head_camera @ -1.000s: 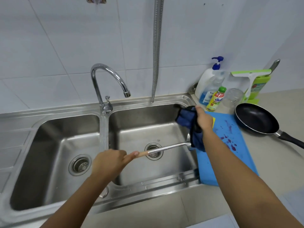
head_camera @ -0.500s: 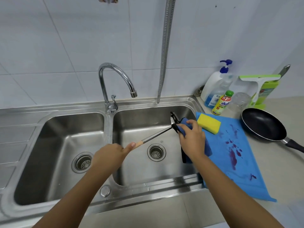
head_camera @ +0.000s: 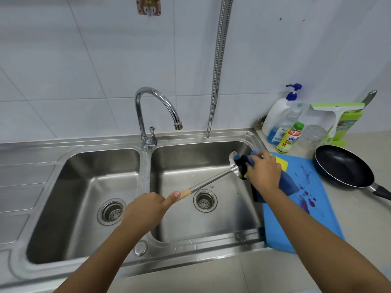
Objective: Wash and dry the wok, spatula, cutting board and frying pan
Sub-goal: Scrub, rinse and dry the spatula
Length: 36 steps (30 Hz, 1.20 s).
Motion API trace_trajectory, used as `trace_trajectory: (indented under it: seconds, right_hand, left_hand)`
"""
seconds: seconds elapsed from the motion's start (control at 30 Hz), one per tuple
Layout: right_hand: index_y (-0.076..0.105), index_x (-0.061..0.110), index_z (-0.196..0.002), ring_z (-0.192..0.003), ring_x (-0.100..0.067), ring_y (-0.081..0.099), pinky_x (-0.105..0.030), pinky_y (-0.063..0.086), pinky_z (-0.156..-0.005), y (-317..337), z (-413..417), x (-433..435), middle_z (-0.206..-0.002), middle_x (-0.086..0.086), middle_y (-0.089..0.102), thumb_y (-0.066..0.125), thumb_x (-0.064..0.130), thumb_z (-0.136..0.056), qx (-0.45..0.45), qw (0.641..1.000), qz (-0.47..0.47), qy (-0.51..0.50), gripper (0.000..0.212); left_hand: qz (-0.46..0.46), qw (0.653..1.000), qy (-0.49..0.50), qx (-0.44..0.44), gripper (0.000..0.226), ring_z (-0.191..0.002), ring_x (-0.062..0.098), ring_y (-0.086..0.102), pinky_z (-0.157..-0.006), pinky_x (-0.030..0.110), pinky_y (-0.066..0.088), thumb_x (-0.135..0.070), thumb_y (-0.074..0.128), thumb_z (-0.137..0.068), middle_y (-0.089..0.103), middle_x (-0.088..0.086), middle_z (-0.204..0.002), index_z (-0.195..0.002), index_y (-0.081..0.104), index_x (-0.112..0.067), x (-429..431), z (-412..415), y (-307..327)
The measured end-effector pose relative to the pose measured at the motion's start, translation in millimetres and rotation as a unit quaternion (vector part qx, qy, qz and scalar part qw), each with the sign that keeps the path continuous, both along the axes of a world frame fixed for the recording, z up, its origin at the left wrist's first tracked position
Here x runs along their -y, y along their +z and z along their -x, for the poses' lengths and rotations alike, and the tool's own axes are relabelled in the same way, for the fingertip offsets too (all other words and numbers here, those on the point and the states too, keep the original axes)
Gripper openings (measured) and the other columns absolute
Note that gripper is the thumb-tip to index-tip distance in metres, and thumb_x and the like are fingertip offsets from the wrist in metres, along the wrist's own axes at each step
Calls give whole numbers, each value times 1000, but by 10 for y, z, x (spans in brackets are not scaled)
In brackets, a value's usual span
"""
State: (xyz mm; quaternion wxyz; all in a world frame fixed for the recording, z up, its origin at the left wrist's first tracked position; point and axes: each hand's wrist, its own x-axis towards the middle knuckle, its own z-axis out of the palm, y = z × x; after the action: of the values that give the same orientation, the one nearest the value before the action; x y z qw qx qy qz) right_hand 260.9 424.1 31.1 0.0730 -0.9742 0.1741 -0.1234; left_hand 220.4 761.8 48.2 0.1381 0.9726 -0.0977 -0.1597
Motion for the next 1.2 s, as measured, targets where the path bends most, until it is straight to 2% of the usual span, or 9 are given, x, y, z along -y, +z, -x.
trace_trajectory:
  seconds: [0.13,0.2,0.37,0.53,0.67,0.8,0.9,1.03,1.2]
  right_hand:
    - [65,15,-88,-102,-33,59,-33,44,-78,112,20,-46,-105,-12,61,57,30,-94,72,921,-382,-38,18]
    - [66,17,-112,-123,-26,44,-34,37,-100,136,112,-233,-132,-8,46,58,35,-94,93,928,-361,-20,26]
    - [55,16,-131,-134,-25,33,-44,31,-112,328,182,-339,-146,-5,38,61,43,-92,86,923,-375,14,48]
    - [60,17,-103,-87,-17,62,-15,46,-57,414,175,-105,-92,-1,62,49,49,-97,88,821,-561,-68,35]
    - [62,13,-89,-91,-25,60,-29,40,-74,248,167,-69,-93,-8,65,56,46,-94,134,807,-555,-148,34]
    - [64,4,-111,-100,-28,57,-31,39,-81,131,107,-11,-109,-11,62,53,41,-96,168,756,-591,-226,41]
    - [58,2,-125,-107,-26,57,-32,41,-85,91,76,-6,-120,-11,62,52,40,-98,197,731,-604,-250,47]
    - [58,10,-119,-106,-30,60,-32,42,-81,184,96,19,-113,-11,64,55,49,-93,258,803,-486,-230,46]
    - [51,13,-117,-109,-29,52,-39,37,-84,365,108,17,-122,-11,52,32,58,-98,240,872,-382,-189,52]
  left_hand:
    - [11,1000,2,20,70,-54,15,46,-57,27,42,-74,11,-85,42,1,-60,-69,48,-17,-8,5,138]
    - [9,999,6,36,58,-58,15,46,-57,26,42,-61,11,-96,41,2,-67,-97,54,-23,44,3,206]
    - [-12,998,-9,60,70,-55,15,51,-54,27,41,-78,18,-84,47,0,-56,-57,41,-17,8,-59,287]
    - [12,996,-37,81,70,-52,13,48,-55,27,42,-80,23,-82,47,0,-55,-57,43,-18,-5,3,310]
    - [163,972,-18,-168,67,-50,12,57,-56,21,47,-74,37,-86,60,-1,-55,-66,62,-14,-68,-3,258]
    - [243,859,-43,-449,63,-54,12,58,-52,20,47,-67,41,-88,72,6,-82,-107,67,-14,-57,-27,306]
    - [333,795,-40,-506,52,-43,8,51,-47,21,43,-53,52,-92,66,6,-78,-118,63,-10,21,-49,331]
    - [296,894,-35,-335,29,-42,7,38,-44,21,28,-42,57,-95,54,-1,-65,-103,72,-19,77,-128,463]
    - [53,992,-69,-87,27,-70,13,60,-71,30,51,-47,51,-96,64,-8,-76,-103,67,-26,238,-197,639]
